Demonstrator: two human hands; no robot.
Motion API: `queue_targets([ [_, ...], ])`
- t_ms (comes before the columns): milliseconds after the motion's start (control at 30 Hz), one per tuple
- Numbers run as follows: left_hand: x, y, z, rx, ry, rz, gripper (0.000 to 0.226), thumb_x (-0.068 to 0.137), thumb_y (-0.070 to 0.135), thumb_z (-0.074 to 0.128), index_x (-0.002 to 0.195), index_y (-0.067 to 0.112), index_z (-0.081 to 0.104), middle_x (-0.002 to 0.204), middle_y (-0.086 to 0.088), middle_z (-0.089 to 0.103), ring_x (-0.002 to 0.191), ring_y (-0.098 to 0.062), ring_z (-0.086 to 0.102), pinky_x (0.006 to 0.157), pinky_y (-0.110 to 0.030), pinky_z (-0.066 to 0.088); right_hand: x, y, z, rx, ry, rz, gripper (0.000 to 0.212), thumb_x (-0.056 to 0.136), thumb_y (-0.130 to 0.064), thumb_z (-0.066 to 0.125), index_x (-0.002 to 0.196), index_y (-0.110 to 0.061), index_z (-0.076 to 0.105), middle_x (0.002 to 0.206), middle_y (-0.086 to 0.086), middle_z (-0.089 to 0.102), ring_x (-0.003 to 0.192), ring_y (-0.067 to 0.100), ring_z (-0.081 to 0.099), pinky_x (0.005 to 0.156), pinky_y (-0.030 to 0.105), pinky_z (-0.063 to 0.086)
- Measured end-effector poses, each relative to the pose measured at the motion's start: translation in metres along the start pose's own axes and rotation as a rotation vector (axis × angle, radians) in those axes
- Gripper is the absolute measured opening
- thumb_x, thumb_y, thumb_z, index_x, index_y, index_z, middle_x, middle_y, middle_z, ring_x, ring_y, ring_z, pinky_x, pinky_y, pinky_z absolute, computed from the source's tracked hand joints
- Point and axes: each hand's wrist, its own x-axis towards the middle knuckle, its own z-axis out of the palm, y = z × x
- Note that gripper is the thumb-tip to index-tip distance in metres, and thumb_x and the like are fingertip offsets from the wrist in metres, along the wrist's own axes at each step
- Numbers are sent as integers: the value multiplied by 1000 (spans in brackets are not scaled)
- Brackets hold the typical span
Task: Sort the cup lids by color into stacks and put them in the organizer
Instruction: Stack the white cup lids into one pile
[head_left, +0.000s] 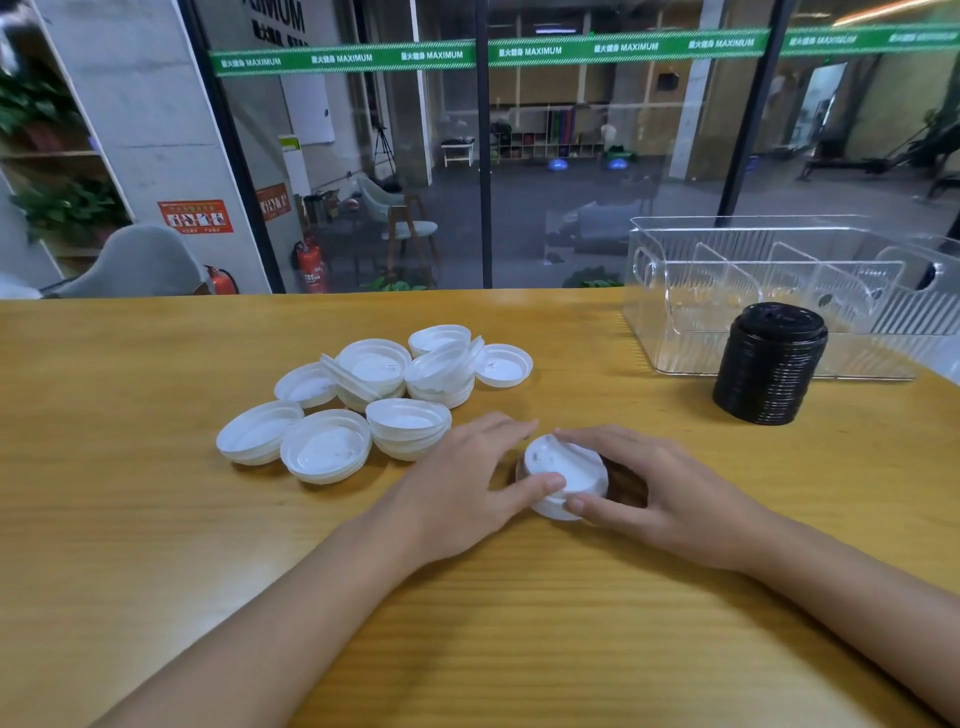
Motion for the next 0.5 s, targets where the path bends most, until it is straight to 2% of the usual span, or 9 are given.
queue_targets([
  [133,-4,-11,-14,87,151,110,38,97,41,71,131,24,71,122,14,65,113,-4,61,97,-28,52,2,0,4,-3,5,-29,56,95,-62,64,146,-38,58,155,-24,48,139,-11,45,113,10,32],
  [333,-27,-48,-40,357,251,137,27,88,24,83,113,19,76,109,7,72,101,-19,69,83,-40,60,10,-8,13,16,17,-65,56,93,-58,67,142,-32,63,150,-23,54,135,-7,52,111,13,38],
  [400,-32,-54,-48,379,266,112,26,88,22,82,113,18,77,107,7,73,98,-20,70,81,-40,60,14,-12,16,16,17,-72,56,93,-59,68,141,-31,64,149,-22,55,134,-7,53,110,12,38],
  [500,-34,-54,-54,332,279,50,28,95,20,73,123,22,75,110,9,74,102,-17,69,83,-38,58,21,-17,19,-11,1,-80,59,93,-63,64,141,-30,63,147,-21,55,133,-8,53,108,9,37],
])
